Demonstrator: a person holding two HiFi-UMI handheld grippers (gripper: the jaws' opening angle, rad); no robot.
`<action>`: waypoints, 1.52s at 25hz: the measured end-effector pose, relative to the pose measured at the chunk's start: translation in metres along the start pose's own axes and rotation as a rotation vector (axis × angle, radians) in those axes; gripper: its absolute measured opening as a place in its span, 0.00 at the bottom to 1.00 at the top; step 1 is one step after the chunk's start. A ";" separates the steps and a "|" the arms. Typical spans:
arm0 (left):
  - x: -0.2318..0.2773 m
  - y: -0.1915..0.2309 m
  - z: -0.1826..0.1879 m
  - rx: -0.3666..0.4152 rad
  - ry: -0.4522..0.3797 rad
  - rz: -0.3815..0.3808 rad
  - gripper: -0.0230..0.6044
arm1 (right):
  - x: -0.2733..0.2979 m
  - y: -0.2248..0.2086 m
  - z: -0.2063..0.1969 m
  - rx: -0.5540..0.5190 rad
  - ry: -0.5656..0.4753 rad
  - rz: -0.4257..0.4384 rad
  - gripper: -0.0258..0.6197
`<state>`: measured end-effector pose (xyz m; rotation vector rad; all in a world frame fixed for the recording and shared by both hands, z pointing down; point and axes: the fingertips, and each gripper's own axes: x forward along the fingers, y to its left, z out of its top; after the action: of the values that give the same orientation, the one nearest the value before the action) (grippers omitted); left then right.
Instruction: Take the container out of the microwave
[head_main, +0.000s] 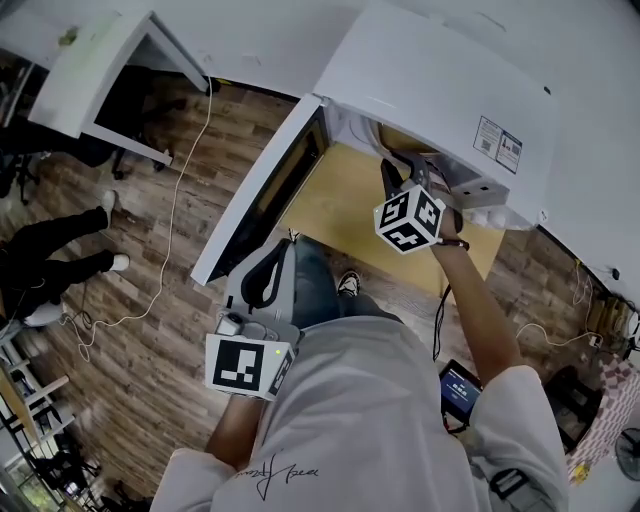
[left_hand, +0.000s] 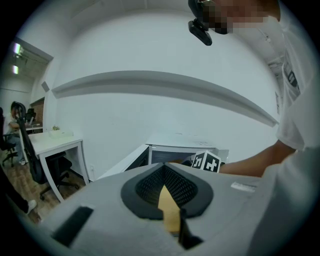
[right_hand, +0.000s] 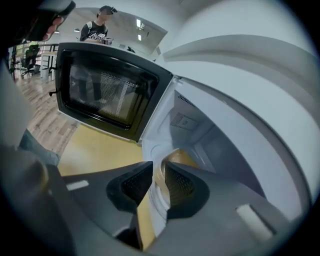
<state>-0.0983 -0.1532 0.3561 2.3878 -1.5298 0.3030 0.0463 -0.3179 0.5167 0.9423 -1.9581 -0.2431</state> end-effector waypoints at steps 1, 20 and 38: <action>0.000 0.003 -0.001 -0.004 0.004 0.000 0.03 | 0.005 0.001 -0.001 -0.018 0.012 -0.003 0.19; 0.008 0.025 -0.009 -0.021 0.038 -0.015 0.03 | 0.057 -0.003 -0.016 -0.320 0.186 -0.166 0.16; 0.007 0.011 -0.005 -0.012 0.011 -0.031 0.03 | 0.029 -0.006 -0.008 -0.210 0.139 -0.161 0.13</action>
<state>-0.1054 -0.1615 0.3640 2.3947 -1.4838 0.2987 0.0478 -0.3405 0.5368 0.9526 -1.6946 -0.4543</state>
